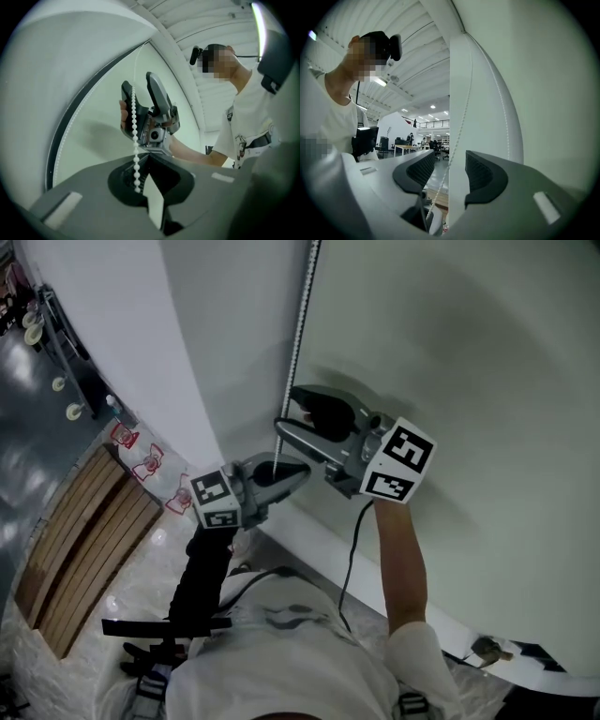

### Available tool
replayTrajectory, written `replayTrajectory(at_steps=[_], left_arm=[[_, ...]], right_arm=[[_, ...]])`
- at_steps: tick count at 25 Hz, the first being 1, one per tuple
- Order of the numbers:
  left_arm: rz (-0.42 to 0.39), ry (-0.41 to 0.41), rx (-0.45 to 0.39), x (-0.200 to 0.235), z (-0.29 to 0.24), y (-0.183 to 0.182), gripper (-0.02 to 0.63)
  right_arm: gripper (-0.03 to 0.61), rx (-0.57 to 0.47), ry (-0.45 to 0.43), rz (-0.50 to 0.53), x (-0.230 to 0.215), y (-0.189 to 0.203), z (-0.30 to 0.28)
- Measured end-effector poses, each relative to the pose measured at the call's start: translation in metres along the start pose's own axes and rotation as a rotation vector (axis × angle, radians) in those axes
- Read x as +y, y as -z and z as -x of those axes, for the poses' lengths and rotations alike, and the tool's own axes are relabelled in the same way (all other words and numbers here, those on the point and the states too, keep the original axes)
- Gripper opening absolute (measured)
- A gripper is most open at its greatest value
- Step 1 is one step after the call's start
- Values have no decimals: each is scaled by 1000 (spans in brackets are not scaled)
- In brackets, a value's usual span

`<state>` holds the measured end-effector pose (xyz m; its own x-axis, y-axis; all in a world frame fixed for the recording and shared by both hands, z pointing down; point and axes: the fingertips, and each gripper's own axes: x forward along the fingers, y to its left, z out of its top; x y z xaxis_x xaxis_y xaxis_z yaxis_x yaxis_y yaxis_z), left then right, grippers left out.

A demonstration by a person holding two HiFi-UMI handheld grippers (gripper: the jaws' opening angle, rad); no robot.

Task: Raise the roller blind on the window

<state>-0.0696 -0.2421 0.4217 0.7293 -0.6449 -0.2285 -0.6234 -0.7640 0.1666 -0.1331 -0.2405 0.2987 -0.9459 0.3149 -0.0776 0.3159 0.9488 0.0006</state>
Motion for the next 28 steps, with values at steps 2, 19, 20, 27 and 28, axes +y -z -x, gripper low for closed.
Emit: replayTrajectory(at_steps=[2, 19, 20, 27, 28], left_arm=[[4, 11, 10, -2, -3, 2, -2], [-3, 24, 48, -4, -4, 13, -2], [-2, 23, 49, -4, -3, 14, -2], [0, 21, 62, -4, 0, 19, -2], [0, 20, 63, -4, 1, 20, -2]], right_arm=[[193, -32, -1, 4, -5, -14, 3], [195, -190, -127, 207, -6, -144, -25], [195, -204, -129, 210, -7, -150, -26], [189, -265, -134, 253, -14, -191, -37], [189, -277, -131, 262, -15, -196, -38]])
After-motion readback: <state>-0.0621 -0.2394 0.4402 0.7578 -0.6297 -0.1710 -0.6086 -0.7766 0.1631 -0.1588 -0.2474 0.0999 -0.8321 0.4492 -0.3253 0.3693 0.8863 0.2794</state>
